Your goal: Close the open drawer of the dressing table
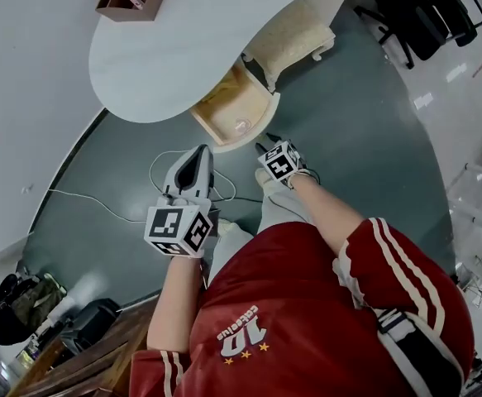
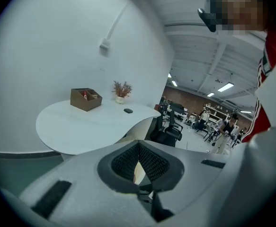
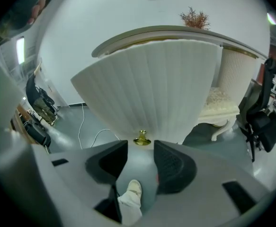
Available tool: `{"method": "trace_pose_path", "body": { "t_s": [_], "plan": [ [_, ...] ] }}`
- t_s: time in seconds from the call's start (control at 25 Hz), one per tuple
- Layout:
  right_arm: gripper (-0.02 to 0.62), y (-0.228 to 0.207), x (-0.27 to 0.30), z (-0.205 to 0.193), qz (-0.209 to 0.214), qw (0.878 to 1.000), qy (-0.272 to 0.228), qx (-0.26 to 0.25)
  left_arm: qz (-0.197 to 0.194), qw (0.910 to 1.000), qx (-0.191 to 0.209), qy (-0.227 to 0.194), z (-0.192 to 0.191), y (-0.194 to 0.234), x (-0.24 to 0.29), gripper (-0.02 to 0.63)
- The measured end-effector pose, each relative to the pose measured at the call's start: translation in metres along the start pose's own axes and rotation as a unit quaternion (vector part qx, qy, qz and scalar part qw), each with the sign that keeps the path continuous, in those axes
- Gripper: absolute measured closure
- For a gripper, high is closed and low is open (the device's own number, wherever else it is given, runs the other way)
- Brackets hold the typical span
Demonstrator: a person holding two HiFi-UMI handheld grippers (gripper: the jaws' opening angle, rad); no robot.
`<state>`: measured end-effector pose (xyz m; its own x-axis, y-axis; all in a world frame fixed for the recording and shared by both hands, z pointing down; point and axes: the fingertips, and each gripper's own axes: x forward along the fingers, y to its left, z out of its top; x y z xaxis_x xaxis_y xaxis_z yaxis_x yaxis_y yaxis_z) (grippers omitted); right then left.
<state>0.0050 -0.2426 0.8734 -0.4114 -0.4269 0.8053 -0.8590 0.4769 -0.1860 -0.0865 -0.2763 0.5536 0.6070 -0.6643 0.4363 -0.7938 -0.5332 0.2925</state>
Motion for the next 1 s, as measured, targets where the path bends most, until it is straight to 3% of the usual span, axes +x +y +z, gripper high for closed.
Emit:
{"method": "trace_pose_path", "body": {
  "t_s": [0.28, 0.52, 1.0],
  "plan": [
    [0.477, -0.003, -0.002, 0.004, -0.014, 1.0, 0.0, 0.004, -0.002, 1.0, -0.009, -0.004, 0.01, 0.003, -0.007, 0.604],
    [0.483, -0.005, 0.0, 0.003, -0.023, 1.0, 0.005, -0.004, 0.002, 1.0, -0.005, 0.002, 0.011, 0.007, -0.012, 0.604],
    [0.485, -0.006, 0.011, 0.021, -0.003, 1.0, -0.007, -0.017, 0.019, 0.9997, -0.009, -0.008, 0.018, 0.021, -0.01, 0.604]
  ]
}}
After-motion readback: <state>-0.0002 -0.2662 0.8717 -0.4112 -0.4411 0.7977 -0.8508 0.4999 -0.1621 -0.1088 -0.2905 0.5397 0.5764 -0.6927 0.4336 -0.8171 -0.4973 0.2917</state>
